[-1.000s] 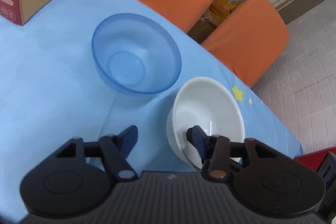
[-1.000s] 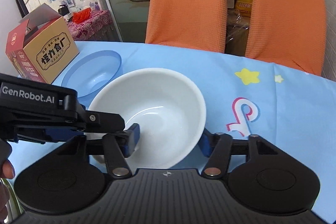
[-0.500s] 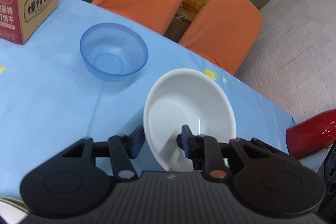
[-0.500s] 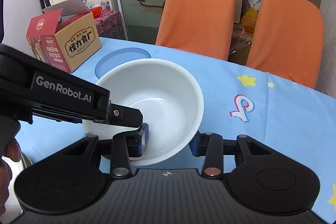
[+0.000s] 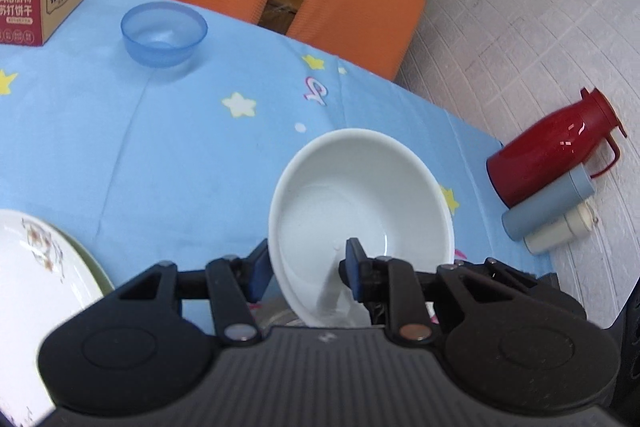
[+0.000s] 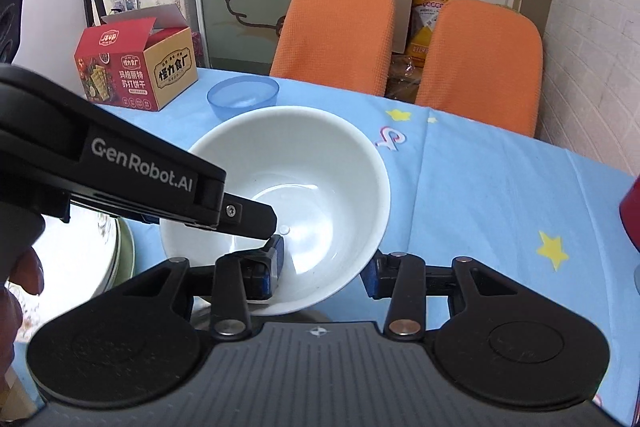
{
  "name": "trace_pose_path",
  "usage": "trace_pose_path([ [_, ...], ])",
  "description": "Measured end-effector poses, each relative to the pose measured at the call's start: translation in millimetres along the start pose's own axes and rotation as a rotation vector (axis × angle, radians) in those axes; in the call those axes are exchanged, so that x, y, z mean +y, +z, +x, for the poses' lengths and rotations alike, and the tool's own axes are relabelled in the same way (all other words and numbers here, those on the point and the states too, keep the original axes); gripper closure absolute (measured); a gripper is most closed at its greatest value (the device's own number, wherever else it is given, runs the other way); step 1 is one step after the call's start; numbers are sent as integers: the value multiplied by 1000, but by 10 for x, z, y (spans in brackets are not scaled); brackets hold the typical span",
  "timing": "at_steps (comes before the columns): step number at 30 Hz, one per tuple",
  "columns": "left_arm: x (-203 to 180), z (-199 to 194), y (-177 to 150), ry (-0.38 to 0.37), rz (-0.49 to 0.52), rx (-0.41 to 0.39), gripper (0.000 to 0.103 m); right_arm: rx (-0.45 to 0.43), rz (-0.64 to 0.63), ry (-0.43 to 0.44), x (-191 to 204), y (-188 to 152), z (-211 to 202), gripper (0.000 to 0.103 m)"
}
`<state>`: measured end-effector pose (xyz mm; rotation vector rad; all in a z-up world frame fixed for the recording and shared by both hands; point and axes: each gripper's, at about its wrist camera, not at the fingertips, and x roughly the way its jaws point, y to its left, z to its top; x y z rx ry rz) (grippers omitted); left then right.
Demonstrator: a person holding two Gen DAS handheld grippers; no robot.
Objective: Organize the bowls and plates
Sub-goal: 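Carry the white bowl into the steel bowl and open both grippers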
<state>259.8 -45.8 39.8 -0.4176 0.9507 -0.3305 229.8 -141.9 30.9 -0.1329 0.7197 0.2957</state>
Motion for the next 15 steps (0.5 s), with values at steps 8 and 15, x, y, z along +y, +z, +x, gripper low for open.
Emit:
trace_pose_path([
  [8,-80,37,-524,7,39,68,81,35,37,1,34,-490,-144,31],
  [15,20,133,-686,8,47,74,73,25,40,31,111,-681,-167,26],
])
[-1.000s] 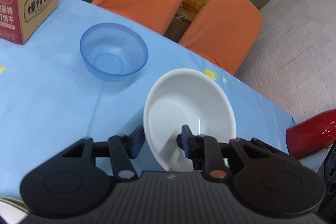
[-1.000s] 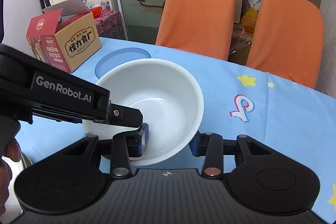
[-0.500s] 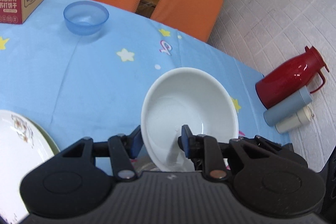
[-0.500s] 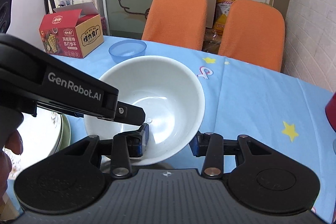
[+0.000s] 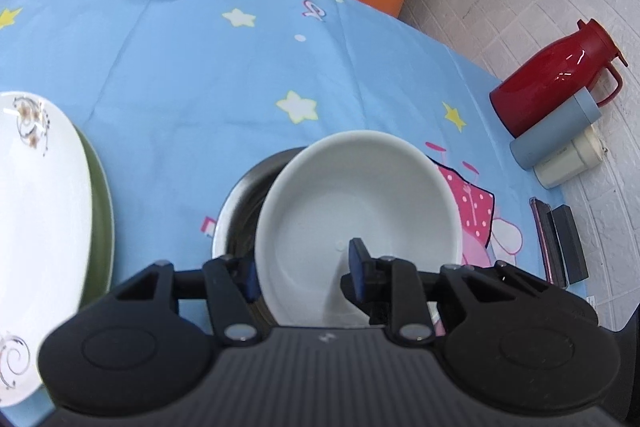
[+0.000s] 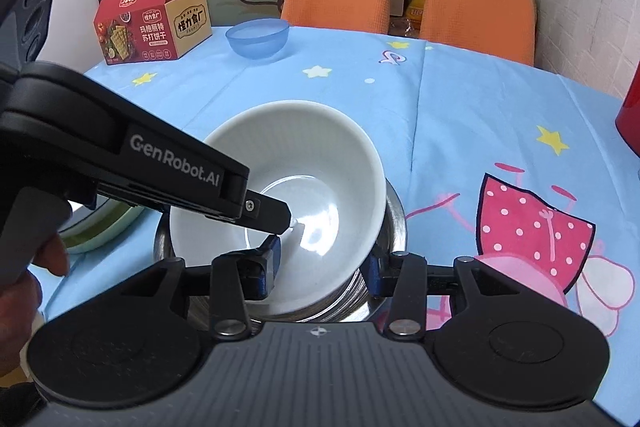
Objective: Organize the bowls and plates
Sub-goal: 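Carry the white bowl into the steel bowl and open both grippers, then move both grippers to the clear blue bowl and close on its rim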
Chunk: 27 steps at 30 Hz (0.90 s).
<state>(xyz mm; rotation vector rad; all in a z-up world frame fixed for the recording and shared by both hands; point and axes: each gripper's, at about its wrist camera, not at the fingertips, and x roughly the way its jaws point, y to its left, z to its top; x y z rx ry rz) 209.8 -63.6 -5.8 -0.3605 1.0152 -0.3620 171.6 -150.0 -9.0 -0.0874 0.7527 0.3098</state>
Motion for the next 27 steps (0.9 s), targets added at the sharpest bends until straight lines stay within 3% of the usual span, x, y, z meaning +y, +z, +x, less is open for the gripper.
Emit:
trace_pose_path([
  [2,-8,-27,-28,-20,17,8,43,-17,13,17,-12,-8,-30,22],
  [3,-13,-39,-22,-31,18,5,17,-28,22,25,-27,-25,-54,20],
  [4,-19,-71,-16,-52,19,-11,10,-38,30,26,-45,-15,-74,16],
  [6,-59,-162,-9,-30,39,-55,9,-58,37,21,-59,-17,-125,10],
  [9,-78,-264,49,-56,63,-87,5,-82,39,-7,-92,-22,-172,0],
  [17,-13,-464,168,-49,87,-157,4,-82,82,-25,-265,-76,-138,0],
  [27,401,-512,454,93,97,-200,3,-43,49,-5,-341,239,101,0],
])
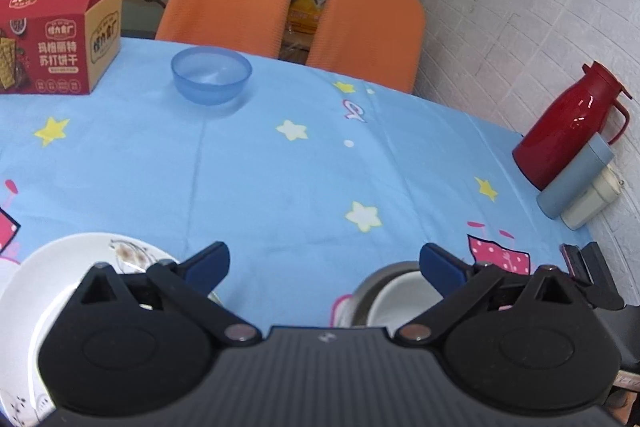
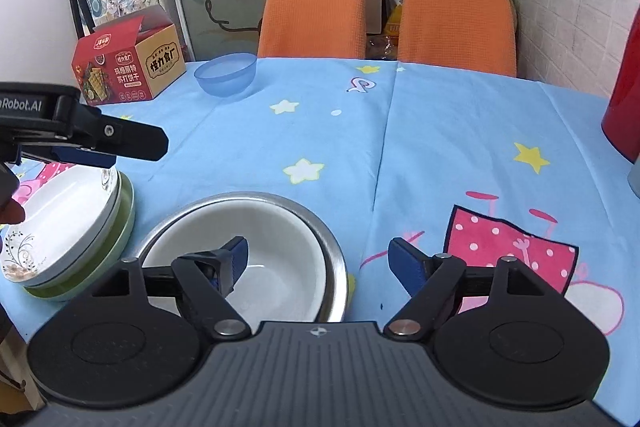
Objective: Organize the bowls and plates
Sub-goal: 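Move both grippers to the clear blue bowl and close on its rim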
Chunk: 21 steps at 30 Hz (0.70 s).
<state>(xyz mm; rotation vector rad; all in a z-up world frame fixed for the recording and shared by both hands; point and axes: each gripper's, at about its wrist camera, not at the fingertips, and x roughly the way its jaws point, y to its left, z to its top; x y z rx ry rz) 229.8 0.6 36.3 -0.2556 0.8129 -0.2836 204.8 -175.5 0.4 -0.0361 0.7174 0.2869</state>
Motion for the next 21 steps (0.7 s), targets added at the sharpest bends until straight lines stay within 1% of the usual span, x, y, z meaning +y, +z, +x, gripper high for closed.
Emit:
trace_pose_path([
  [5,244,93,302,36,-15,-22,3,-7,-61,-14,55,455,209,0],
  [11,595,327,667,74,-27,-36,3,0,-135,-9,208,1034,668,0],
  [13,716,443,803,93,-31,-39,3,2,-147,2,272,1188,839,0],
  [15,851,546,941,106,-50,-44,3,8,-134,34,320,1322,1025,0],
  [17,1020,654,1095,107,-102,-47,3,18,-109,68,357,1436,1219,0],
  [21,1400,859,1372,90,-284,-84,3,29,-29,131,383,1640,1598,0],
])
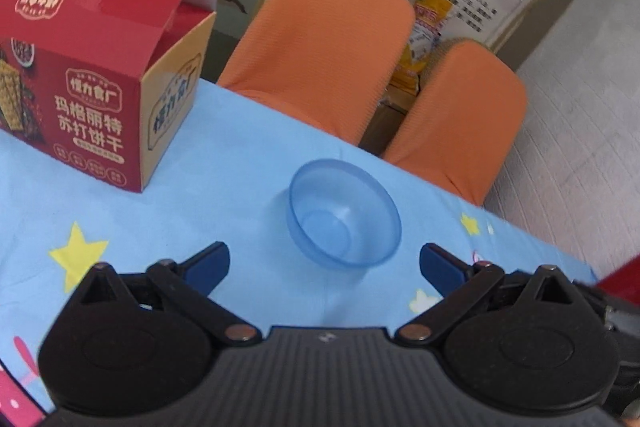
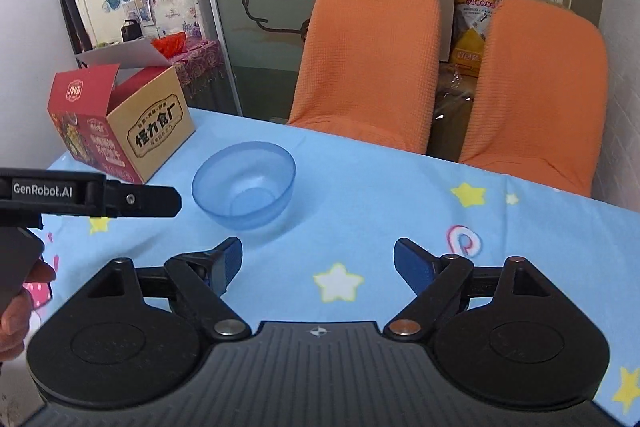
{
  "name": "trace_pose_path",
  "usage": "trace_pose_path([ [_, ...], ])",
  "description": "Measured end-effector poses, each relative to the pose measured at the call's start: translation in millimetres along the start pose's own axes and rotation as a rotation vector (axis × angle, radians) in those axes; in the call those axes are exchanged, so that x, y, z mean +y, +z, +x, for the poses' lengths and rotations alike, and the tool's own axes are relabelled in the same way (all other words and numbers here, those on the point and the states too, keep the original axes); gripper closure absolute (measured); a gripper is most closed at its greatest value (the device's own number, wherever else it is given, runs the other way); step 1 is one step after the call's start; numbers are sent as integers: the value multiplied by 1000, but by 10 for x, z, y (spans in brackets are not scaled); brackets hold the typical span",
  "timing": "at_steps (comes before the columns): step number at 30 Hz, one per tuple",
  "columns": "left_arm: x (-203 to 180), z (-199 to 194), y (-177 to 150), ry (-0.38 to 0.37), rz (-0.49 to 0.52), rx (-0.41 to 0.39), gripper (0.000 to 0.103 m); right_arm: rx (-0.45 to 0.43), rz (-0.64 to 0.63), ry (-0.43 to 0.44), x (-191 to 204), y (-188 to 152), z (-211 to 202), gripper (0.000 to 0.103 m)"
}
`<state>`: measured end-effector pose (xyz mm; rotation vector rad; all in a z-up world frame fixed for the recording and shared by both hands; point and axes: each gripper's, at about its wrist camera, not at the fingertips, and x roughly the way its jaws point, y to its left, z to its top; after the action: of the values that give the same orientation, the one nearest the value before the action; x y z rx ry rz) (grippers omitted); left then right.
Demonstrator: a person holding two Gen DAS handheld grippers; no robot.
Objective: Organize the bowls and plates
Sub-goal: 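Move both grippers to the clear blue bowl and close on its rim, then carry the blue bowl into the white bowl and open both grippers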
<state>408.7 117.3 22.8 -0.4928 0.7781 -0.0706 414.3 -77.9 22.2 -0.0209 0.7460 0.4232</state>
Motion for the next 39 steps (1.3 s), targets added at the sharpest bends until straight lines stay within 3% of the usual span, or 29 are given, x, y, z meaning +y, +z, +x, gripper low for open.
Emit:
trace_pose_path([
  [2,91,106,109,-8,-79,-20,3,1,33,16,-12,82,173,0],
  [4,98,249,155,9,-93,7,3,14,42,28,-7,147,347,0],
  [12,156,742,223,133,-74,76,4,59,-53,47,198,168,813,0],
  [19,114,795,235,122,-11,88,5,80,-53,78,260,193,989,0],
  [20,108,797,227,121,4,89,8,83,-53,83,266,184,995,0],
  [22,79,802,228,107,45,88,40,85,-49,84,259,171,1004,4],
  [24,50,819,227,99,77,96,49,91,-59,85,275,157,1023,25],
  [27,11,832,204,84,107,104,64,94,-85,89,335,134,1010,42],
  [34,-65,683,106,66,98,134,64,108,-76,85,351,57,800,43],
  [39,-306,376,-14,27,114,128,64,90,-82,45,367,10,407,43],
])
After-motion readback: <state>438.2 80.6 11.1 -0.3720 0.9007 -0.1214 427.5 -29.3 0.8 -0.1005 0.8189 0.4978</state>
